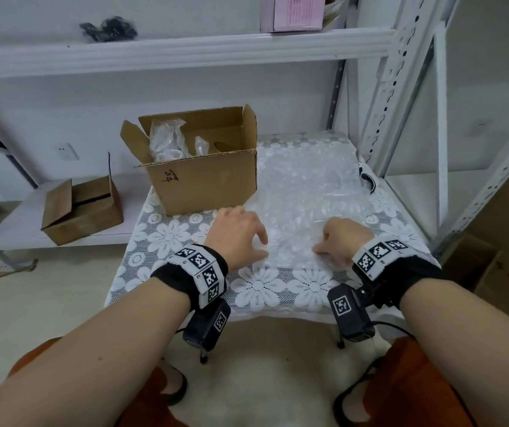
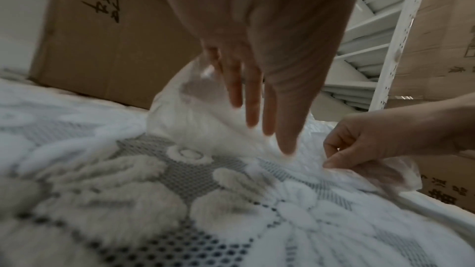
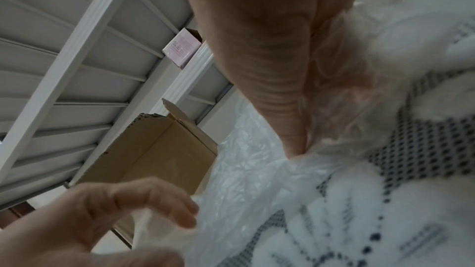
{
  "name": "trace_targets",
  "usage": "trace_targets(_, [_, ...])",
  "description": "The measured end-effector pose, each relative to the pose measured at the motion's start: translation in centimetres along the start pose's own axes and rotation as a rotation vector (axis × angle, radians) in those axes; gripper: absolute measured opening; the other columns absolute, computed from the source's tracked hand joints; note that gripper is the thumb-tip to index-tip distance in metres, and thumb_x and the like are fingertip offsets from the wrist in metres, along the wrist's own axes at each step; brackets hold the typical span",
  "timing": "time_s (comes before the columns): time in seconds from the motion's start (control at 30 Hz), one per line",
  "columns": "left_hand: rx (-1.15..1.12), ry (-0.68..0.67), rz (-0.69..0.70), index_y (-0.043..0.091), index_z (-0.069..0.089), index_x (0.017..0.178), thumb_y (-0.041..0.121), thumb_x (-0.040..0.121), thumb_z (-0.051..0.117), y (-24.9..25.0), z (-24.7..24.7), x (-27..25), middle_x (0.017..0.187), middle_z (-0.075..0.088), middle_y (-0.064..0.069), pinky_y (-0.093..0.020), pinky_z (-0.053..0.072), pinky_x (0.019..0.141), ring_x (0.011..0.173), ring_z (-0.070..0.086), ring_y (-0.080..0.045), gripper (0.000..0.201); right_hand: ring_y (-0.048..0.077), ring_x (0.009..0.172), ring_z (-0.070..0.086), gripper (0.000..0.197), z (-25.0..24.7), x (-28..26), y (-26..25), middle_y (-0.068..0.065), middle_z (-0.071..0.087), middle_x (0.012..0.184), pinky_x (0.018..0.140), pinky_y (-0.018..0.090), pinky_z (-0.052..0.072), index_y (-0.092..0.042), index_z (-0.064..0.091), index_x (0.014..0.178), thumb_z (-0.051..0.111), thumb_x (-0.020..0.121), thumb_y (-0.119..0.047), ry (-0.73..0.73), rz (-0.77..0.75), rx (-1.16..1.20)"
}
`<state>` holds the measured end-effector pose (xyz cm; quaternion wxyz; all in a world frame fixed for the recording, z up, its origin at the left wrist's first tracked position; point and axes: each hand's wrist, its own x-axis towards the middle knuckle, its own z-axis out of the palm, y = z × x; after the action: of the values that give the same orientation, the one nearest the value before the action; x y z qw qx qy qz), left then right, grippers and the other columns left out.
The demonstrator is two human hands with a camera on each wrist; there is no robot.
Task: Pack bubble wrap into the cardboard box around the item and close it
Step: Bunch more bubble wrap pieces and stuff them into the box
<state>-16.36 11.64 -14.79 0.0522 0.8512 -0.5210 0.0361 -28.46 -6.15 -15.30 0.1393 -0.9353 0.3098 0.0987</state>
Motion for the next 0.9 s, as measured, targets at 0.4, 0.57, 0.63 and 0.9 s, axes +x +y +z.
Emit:
trace_targets(0.4, [0.023, -0.283, -0.072, 0.032, 0.056, 0.126, 0.032, 0.079, 0.073, 0.0, 0.4, 0.0, 0.127, 0.055, 0.004, -0.037, 0.023, 0.113, 0.121, 0.049, -0.019, 0.050, 0.012, 0.092, 0.043, 0.028, 0.9, -1.7, -3.6, -0.004, 0.051, 0.096, 0.078, 0.026, 0.038, -0.019, 0.056, 0.090, 0.063, 0.083, -0.045, 0.195, -0.427, -0.016])
trace_targets(0.57, [-0.093, -0.224, -0.166, 0.028, 0.067, 0.108, 0.018, 0.089, 0.054, -0.4, 0.6, 0.1, 0.116, 0.064, 0.002, -0.029, 0.046, 0.084, 0.106, 0.058, -0.018, 0.025, 0.014, 0.105, 0.041, 0.041, 2.5, -1.3, -4.2, -0.001, 0.048, 0.112, 0.086, 0.028, 0.039, -0.019, 0.056, 0.111, 0.069, 0.078, -0.040, 0.051, -0.432, -0.020])
trace_targets(0.63, [-0.202, -0.222, -0.226, 0.022, 0.068, 0.107, 0.019, 0.093, 0.051, -0.8, 0.4, 0.2, 0.113, 0.066, 0.000, -0.031, 0.049, 0.085, 0.102, 0.061, -0.019, 0.023, 0.018, 0.108, 0.044, 0.029, 2.5, -1.2, -3.8, 0.002, 0.050, 0.115, 0.087, 0.027, 0.039, -0.017, 0.056, 0.113, 0.061, 0.084, -0.020, 0.058, -0.403, -0.020])
trace_targets(0.9, [-0.575, -0.120, -0.325, 0.019, 0.065, 0.086, 0.028, 0.086, 0.068, -2.4, 0.1, 0.1, 0.091, 0.065, 0.003, -0.021, 0.044, 0.071, 0.083, 0.059, -0.011, 0.009, 0.024, 0.083, 0.059, 0.018, -0.3, -0.9, -2.0, 0.006, 0.059, 0.089, 0.071, 0.031, 0.046, -0.012, 0.056, 0.085, 0.040, 0.092, -0.009, 0.044, -0.199, 0.039])
